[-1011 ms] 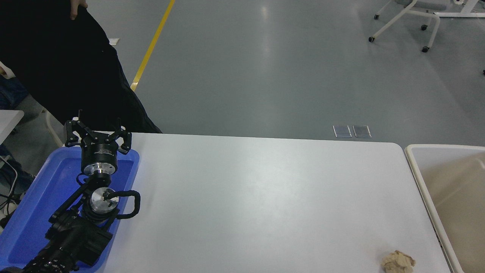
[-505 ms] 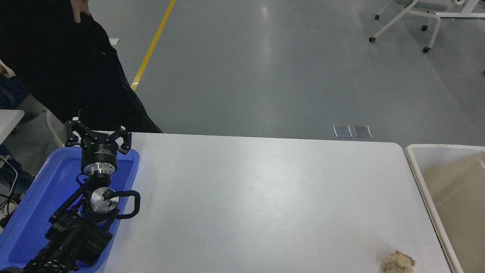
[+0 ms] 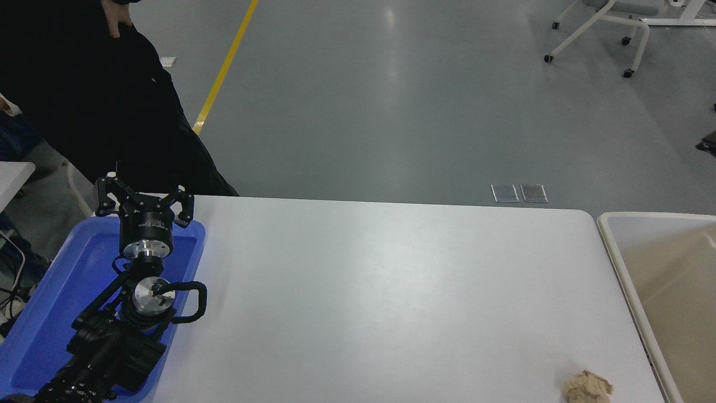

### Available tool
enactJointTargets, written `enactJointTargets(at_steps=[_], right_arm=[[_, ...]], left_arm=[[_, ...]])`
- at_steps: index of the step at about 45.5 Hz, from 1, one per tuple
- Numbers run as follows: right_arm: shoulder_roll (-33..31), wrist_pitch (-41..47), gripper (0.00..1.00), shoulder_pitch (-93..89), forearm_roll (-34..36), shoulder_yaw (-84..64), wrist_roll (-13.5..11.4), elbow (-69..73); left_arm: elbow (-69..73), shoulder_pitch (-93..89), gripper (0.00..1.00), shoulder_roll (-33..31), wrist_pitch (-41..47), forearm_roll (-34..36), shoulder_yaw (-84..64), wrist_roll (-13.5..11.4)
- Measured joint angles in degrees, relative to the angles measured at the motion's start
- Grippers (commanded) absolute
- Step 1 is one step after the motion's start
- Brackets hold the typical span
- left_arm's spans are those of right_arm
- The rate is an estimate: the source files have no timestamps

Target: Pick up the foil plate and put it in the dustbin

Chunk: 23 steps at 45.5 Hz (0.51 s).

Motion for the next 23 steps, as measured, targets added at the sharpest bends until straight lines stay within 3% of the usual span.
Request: enactJointTargets(at_steps=[13,23], right_arm=[[-0.09,-0.07,1.00,17.78,-1.02,-15.80,-0.09,11.63],[5.55,0.26,1.00,31.57,-0.87,-29.24,0.04,18.94]], left_arm=[[0.00,0.00,0.99,0.00,0.00,0.01,0.00,0.00],[-0.02,0.00,0.99,0.00,0.00,0.01,0.00,0.00]])
